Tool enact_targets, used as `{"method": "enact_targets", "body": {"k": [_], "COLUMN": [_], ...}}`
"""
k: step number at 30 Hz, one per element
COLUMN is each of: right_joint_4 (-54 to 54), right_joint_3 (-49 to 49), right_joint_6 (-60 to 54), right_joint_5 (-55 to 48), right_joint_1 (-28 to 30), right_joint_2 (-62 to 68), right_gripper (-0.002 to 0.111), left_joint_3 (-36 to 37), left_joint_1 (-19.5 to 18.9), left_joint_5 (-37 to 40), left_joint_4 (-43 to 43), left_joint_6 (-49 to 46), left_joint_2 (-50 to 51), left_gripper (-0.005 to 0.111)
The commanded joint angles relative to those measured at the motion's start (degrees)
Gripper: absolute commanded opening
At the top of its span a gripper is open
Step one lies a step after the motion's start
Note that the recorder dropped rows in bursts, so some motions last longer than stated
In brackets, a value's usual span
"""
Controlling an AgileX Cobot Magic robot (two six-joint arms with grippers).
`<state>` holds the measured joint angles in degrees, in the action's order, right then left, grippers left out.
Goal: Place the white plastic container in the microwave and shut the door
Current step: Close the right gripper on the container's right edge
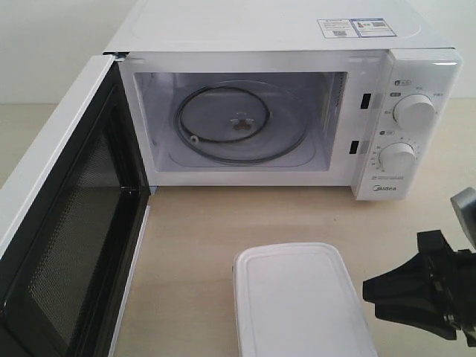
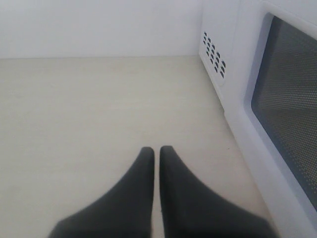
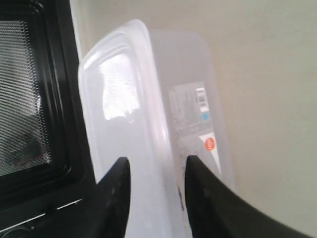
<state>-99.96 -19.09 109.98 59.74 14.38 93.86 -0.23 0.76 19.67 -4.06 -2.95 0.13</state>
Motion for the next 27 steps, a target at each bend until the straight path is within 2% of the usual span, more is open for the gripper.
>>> {"method": "enact_targets", "body": {"k": [1,7,10,27], "right_joint_4": [0.01,0.01,0.01,0.01], "right_joint_3": [1.29,1.29,1.29,-1.97], "right_joint_6": [2.23,2.22,2.39,2.81], "right_joint_5": [-4.61,-7.03,-8.40,-10.12], "right_joint_1": [-1.98,-10.40,-12.26,-12.26], "right_joint_2": [-0.06,-0.06,-0.06,-0.06], "right_gripper": [0.036,0.036,0.036,0.036], "left_joint_3": [0.23,0.23,0.23,0.23], "left_joint_1": [-0.12,-0.12,-0.12,-0.12], "left_joint_5": [-0.15,-0.15,-0.15,-0.15], "left_joint_4": [0.04,0.04,0.04,0.04], "left_joint_6": [-0.12,-0.12,-0.12,-0.12], "left_joint_2": [-0.13,-0.13,-0.13,-0.13], "left_gripper": [0.004,0.004,0.004,0.004]}}
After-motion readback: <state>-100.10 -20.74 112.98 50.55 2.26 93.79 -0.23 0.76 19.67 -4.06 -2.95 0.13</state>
